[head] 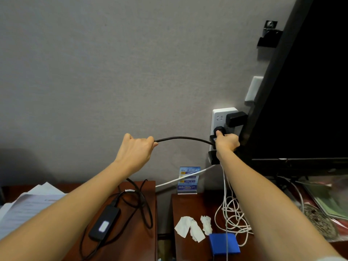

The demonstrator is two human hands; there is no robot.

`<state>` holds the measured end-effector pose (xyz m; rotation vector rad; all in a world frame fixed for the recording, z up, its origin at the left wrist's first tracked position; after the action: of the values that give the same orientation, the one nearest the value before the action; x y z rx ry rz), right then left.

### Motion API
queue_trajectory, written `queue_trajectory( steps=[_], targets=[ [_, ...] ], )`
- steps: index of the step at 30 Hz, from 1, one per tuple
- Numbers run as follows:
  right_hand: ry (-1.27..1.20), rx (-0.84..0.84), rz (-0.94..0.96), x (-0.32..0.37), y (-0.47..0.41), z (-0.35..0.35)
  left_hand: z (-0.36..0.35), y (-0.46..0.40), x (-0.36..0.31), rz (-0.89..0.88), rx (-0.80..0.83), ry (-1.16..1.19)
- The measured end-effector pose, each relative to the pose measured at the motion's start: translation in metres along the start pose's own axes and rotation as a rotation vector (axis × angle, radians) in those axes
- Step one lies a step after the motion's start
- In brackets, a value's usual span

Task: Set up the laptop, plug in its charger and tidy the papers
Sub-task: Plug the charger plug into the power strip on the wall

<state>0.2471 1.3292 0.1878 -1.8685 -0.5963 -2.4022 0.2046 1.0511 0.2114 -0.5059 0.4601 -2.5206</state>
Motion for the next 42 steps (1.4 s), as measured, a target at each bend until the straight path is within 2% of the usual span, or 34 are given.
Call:
queue_trajectory(
  steps=[31, 42],
  targets=[
    [0.109, -0.119, 0.033, 0.011, -0.005, -0.013, -0.024, -0.007, 0.007, 0.080, -0.020, 0.061],
    [0.119, -0.043, 0.040, 0.014, -0.017, -0.013, -0.038, -0.011, 0.001, 0.107, 0.001, 0.104]
  ],
)
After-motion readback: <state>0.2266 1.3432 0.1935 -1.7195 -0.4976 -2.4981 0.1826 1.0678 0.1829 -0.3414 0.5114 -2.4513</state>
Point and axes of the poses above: each hand's wrist, its own y-axis away from the middle knuckle, its own z-axis out of the back of the hand, x = y × z, the point moved 2 cm from there along -y, towards the middle knuckle, and after that the axes turned 14 degrees about -z, right-handed, at the moved point
